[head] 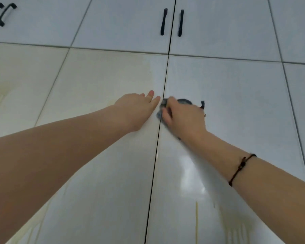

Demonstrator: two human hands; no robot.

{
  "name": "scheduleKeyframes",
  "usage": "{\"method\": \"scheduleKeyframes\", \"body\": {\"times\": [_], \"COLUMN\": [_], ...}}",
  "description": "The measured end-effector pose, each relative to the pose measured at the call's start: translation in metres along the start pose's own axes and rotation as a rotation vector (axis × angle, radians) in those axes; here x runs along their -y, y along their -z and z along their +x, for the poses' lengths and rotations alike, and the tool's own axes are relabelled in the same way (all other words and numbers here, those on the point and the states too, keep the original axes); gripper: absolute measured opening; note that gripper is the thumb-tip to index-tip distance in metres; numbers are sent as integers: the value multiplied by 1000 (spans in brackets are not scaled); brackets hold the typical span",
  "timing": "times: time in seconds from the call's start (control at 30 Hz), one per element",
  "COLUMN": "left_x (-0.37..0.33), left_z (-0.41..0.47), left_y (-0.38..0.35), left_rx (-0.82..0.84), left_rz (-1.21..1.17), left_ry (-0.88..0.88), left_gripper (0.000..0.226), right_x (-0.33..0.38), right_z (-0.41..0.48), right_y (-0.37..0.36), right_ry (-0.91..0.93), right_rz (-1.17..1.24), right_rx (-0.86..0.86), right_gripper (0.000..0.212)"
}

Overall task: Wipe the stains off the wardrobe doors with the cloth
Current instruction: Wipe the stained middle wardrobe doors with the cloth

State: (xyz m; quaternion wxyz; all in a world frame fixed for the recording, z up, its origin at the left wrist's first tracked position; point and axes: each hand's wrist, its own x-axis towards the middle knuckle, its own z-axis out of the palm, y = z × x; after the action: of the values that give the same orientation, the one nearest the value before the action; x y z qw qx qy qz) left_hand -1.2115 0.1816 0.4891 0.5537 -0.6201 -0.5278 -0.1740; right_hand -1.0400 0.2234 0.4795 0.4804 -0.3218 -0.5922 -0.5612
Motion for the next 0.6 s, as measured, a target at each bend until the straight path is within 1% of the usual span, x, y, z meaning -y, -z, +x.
{"method": "scheduleKeyframes", "body": {"times": [0.03,0.07,0.1,0.13,0.17,0.3,0.37,0.4,0.43,0.53,0.57,0.6], "left_x": [2,4,5,4,4,5,7,6,6,8,8,10], "left_z": [-2,-2,-2,-2,-2,-3,-5,-6,-5,-7,-7,-7], "left_y": [-2,-6,-7,-8,-9,-12,-14,-15,-15,-17,-18,-19], "left_rx": [-2,-11,-23,-32,-41,-80,-85,-82,-82,-65,-60,-55], "left_rz": [-14,-24,-37,-52,-74,-138,-164,-172,-172,-191,-198,-202], "left_ry": [-7,-7,-5,-1,2,10,11,9,3,-4,-4,0], "left_gripper": [88,89,89,89,88,89,92,92,91,91,91,91], "right_x": [-12,-21,-22,-14,-1,42,39,35,29,8,5,5], "right_z": [21,37,45,45,36,-40,-49,-39,-21,50,60,60], "right_y": [3,1,-5,-9,-14,-15,-11,-11,-12,-12,-14,-17], "right_ry": [-136,-230,-274,-280,-247,44,101,91,40,-265,-309,-313], "right_rz": [7,7,14,19,14,87,100,77,40,4,6,6], "right_rx": [-15,-51,-82,-99,-93,4,12,1,-24,-40,-49,-68], "right_gripper": [22,23,23,23,22,25,25,24,23,23,24,24]}}
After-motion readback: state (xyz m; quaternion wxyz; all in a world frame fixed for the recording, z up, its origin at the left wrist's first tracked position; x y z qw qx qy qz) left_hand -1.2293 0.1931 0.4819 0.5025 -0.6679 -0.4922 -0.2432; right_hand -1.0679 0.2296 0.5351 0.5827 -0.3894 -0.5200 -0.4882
